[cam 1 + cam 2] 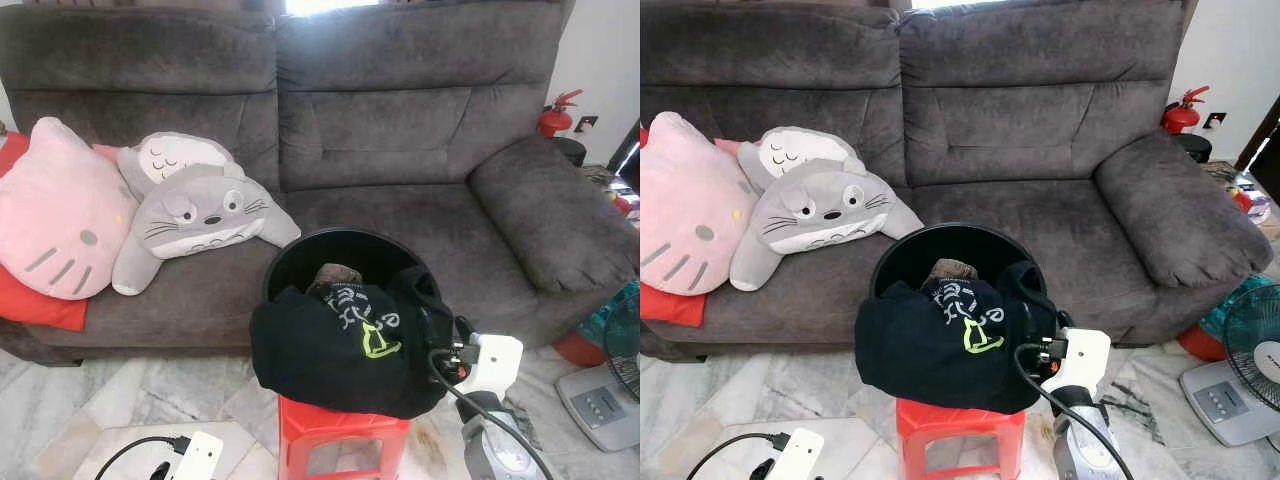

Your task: Hang hanger

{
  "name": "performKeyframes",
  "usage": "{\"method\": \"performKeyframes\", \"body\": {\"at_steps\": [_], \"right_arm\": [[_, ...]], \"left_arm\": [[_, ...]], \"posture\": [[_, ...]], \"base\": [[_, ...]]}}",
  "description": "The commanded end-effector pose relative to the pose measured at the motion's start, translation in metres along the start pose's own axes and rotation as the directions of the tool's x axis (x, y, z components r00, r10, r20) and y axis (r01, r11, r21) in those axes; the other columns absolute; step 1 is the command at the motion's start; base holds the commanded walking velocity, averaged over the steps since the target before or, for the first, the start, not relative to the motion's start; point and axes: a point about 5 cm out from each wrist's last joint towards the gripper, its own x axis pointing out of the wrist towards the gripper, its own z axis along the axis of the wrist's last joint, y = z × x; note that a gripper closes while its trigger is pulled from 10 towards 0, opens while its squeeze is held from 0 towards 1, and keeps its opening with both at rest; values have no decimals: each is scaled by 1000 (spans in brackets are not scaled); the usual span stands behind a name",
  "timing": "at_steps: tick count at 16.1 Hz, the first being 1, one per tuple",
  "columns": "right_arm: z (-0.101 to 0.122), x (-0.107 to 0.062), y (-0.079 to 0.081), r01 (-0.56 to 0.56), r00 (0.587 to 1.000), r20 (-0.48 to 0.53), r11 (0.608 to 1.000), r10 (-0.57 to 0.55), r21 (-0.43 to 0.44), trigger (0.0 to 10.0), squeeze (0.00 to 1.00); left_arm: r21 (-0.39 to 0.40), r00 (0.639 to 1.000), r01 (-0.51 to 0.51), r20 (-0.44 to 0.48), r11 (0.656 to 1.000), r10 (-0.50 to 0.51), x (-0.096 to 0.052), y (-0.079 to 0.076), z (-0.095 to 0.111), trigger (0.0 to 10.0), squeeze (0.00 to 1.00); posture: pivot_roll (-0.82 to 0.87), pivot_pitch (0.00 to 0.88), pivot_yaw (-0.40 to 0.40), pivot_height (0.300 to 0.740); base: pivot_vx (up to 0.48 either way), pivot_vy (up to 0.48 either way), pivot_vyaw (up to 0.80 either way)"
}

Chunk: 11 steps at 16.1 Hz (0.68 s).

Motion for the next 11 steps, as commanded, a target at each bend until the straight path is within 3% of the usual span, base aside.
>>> {"method": "performKeyframes", "body": {"at_steps": [1, 3, 5, 6, 11], "right_arm": [[0, -2, 0, 6, 1000, 13, 1000, -6, 7, 10000, 1000], [1, -3, 0, 21, 999, 27, 1000, -21, 9, 10000, 1000], [-6, -7, -2, 39, 999, -22, 999, -39, 1, 10000, 969], [-7, -7, -2, 49, 998, -28, 999, -48, 22, 10000, 0], [-12, -2, -3, 40, 998, -49, 997, -37, 67, 10000, 0]], "left_arm": [[-10, 1000, -4, -23, 1000, 3, -1, -1, -6, 10000, 0], [-10, 1000, -4, -23, 1000, 3, -1, -1, -7, 10000, 0], [-9, 1000, -3, -24, 1000, 3, -1, -1, -7, 10000, 0], [-9, 1000, -2, -24, 1000, 2, -1, -1, -7, 10000, 0], [-11, 1000, -5, -23, 1000, 5, -2, -2, -6, 10000, 0]], "posture": [[-152, 0, 0, 740], [-152, 0, -1, 740], [-154, 0, -1, 740], [-153, 0, -1, 740], [-152, 0, -4, 740]], "base": [[0, 0, 0], [0, 0, 0], [0, 0, 0], [0, 0, 0], [0, 0, 0]]}}
